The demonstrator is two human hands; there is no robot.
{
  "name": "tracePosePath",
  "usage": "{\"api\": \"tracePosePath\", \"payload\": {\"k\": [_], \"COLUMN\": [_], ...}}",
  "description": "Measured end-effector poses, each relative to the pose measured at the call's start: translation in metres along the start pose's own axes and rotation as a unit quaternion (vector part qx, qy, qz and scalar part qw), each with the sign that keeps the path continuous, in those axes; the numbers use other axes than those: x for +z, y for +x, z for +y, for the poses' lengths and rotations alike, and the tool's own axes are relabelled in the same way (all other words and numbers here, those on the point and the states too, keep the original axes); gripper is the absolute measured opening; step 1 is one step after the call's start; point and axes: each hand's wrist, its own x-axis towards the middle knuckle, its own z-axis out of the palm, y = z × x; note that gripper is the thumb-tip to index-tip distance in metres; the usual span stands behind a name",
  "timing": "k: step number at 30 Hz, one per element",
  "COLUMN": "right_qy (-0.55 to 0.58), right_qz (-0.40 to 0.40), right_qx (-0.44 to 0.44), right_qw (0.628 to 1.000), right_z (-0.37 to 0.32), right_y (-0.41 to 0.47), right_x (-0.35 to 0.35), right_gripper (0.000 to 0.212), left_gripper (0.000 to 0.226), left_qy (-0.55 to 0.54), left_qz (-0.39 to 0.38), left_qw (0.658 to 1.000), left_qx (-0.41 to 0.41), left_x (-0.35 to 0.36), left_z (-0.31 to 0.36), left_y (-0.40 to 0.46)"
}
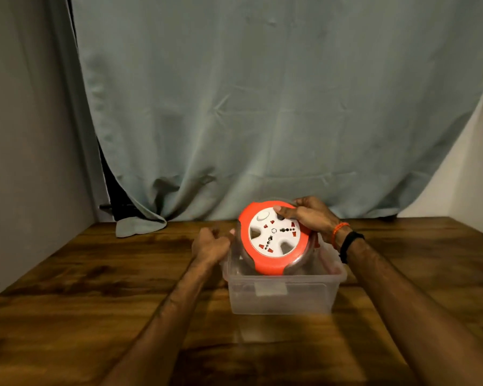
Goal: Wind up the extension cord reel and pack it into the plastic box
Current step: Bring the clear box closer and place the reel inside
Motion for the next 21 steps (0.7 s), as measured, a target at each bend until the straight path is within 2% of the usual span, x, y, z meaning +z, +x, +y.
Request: {"api": "tracePosePath", "payload": {"k": [3,7,15,21], "right_qy": [-0.021,-0.022,0.004,-0.031], "right_qz": [-0.007,-0.018,-0.085,-0.129], "right_qx": [0.004,0.042,0.117,0.181], "right_qw": [1.000,0.999,0.989,0.975], "right_z": [0.018,0.037,0.051,0.056], "right_y": [-0.001,-0.002,-0.005,0.001], "right_x": [0.003,0.013,0.033,0.033], "right_gripper": [0.029,0.022,0.020,0.020], "left_gripper": [0.045,0.037,0.030,0.028], "left_qy": [0.002,-0.040,-0.026,-0.017], "left_qz": [-0.012,-0.021,-0.030,-0.017], "left_qw": [1.000,0.999,0.999,1.000], "left_qx": [-0.019,-0.028,-0.027,-0.018], "left_x": [0.014,0.026,0.025,0.026], "left_z": [-0.014,-0.027,-0.027,-0.028], "left_y": [-0.004,-0.001,0.000,0.001]}}
